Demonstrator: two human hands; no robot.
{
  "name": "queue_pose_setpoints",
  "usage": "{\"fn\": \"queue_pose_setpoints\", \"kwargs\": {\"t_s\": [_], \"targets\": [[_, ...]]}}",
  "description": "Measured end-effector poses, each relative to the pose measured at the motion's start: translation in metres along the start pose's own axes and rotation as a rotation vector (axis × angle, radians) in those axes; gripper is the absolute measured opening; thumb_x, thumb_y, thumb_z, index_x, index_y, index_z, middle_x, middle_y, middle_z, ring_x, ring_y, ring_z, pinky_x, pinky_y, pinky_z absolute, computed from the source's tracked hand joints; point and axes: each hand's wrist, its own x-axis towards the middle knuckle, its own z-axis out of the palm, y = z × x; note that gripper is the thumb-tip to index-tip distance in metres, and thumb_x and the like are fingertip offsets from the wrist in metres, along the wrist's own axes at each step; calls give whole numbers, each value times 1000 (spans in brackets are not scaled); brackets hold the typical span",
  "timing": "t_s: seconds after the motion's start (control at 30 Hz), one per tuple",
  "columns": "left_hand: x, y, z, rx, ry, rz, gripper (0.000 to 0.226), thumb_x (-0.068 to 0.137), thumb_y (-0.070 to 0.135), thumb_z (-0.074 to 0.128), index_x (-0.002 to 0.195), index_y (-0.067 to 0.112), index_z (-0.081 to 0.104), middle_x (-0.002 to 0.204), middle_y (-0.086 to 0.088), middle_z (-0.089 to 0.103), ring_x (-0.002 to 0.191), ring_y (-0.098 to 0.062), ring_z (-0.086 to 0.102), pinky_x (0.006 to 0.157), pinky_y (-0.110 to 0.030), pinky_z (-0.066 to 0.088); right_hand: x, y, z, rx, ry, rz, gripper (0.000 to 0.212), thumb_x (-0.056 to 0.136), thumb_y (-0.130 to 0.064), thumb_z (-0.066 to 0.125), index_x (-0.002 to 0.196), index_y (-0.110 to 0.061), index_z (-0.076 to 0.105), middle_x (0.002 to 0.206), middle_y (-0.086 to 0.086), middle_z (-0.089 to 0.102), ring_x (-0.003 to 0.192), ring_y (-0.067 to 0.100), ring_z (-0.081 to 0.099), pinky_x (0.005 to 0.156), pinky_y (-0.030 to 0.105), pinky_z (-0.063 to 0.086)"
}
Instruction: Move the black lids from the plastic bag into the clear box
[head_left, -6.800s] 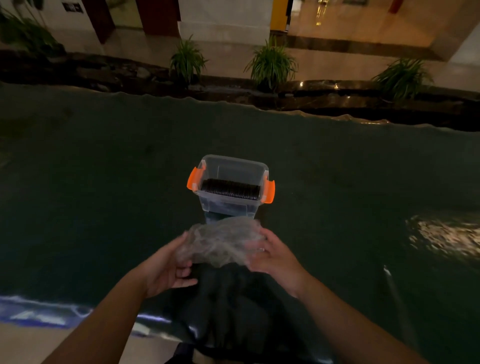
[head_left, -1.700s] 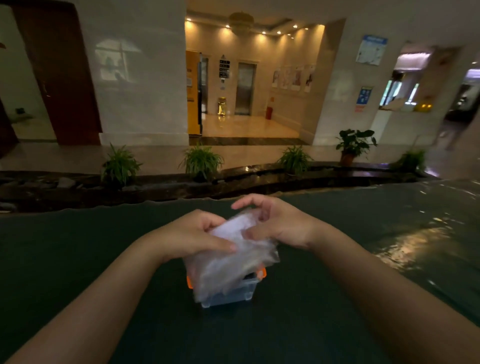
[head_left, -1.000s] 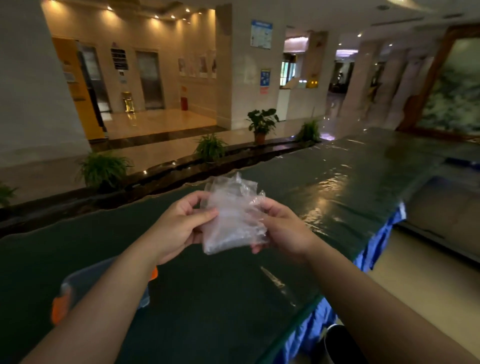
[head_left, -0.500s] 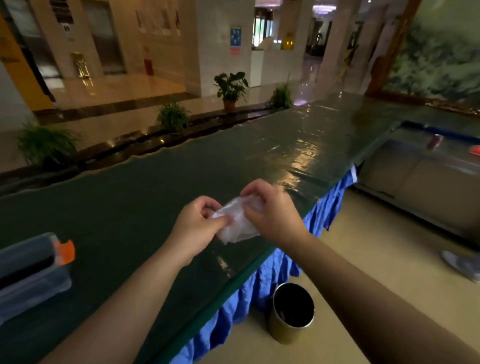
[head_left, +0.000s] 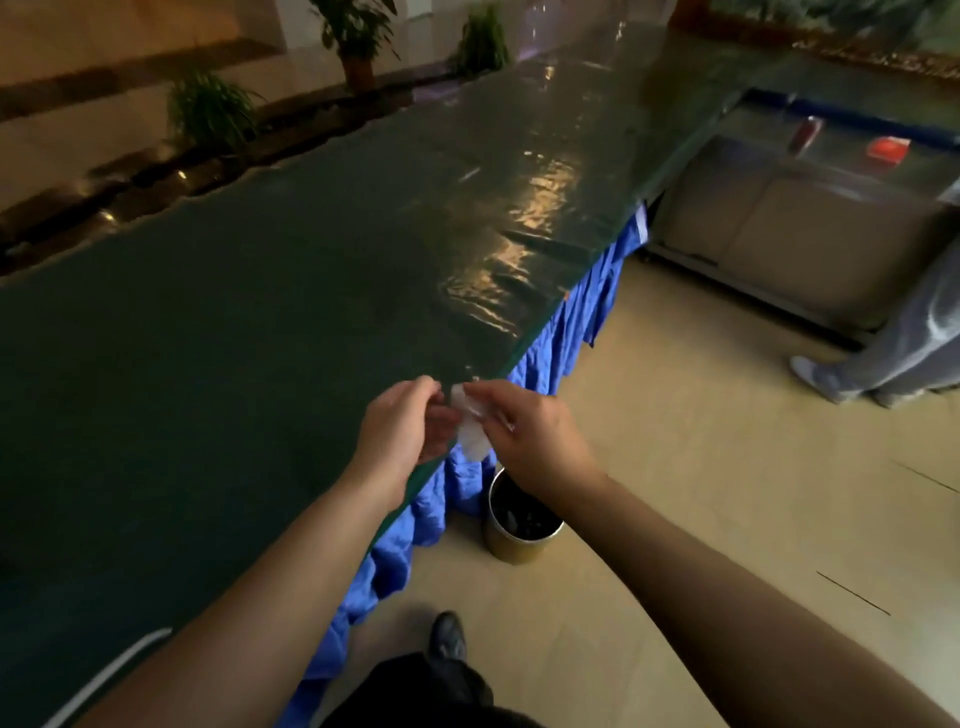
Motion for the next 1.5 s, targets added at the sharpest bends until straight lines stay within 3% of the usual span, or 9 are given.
{"fn": "queue_pose_setpoints", "kwargs": {"t_s": [0.1,0.23,0.33,0.43,0.8,0.93,1.17,1.37,1.5], "targets": [[41,-26,10,218,-4,153,15,85,31,65,83,16,67,64,2,73,58,-13,64,52,-21,49,6,43,7,4,-16,217,25,90,-11,69,110,-23,76,94,-10,74,89,12,64,77,18,44],[93,-55,19,550,-165,354,46,68,53,71,109,35,60,94,15,73,89,4,65,75,-11,46,14,95,19,36,12,419,13,92,-24,70,102,-27,78,88,-12,72,78,-4,59,68,7,37],[128,-73,28,755,-244,518,75,69,59,75,134,28,52,128,7,62,118,-9,56,99,-24,44,17,128,27,88,70,554,8,93,-31,71,96,-28,78,84,-15,73,74,-9,62,65,11,41],[153,-87,39,851,-294,575,89,66,62,80,139,23,48,135,2,56,125,-18,52,104,-30,42,17,159,36,85,101,646,8,92,-26,70,94,-29,78,81,-18,72,73,-9,62,64,9,41],[202,-185,74,899,-377,355,84,67,40,90,136,11,54,129,-9,62,120,-27,58,100,-39,46,6,301,108,76,-55,918,14,87,-19,70,84,-32,76,70,-17,70,62,-5,61,53,15,41],[217,-232,78,930,-292,182,88,65,38,92,138,7,53,131,-12,61,124,-27,56,103,-35,41,-6,363,148,70,-136,987,9,87,-19,68,91,-22,75,78,-4,71,69,16,60,60,26,39],[260,-300,78,1019,-275,77,100,68,44,91,149,12,42,153,-10,44,144,-26,37,116,-41,30,-21,463,226,90,-211,1118,11,87,-24,73,96,-19,75,84,-3,67,81,18,62,71,25,40],[304,-362,90,1078,-302,67,99,68,53,86,149,18,42,152,-3,46,142,-22,37,114,-36,32,-27,546,294,84,-309,1233,26,85,-28,76,107,-15,71,94,2,71,91,20,65,68,21,36],[327,-394,104,1108,-331,58,100,66,58,84,149,22,40,149,1,46,140,-19,37,108,-35,37,-33,582,320,77,-445,1266,61,73,-32,88,126,-14,65,115,4,70,108,25,65,78,26,42]]}}
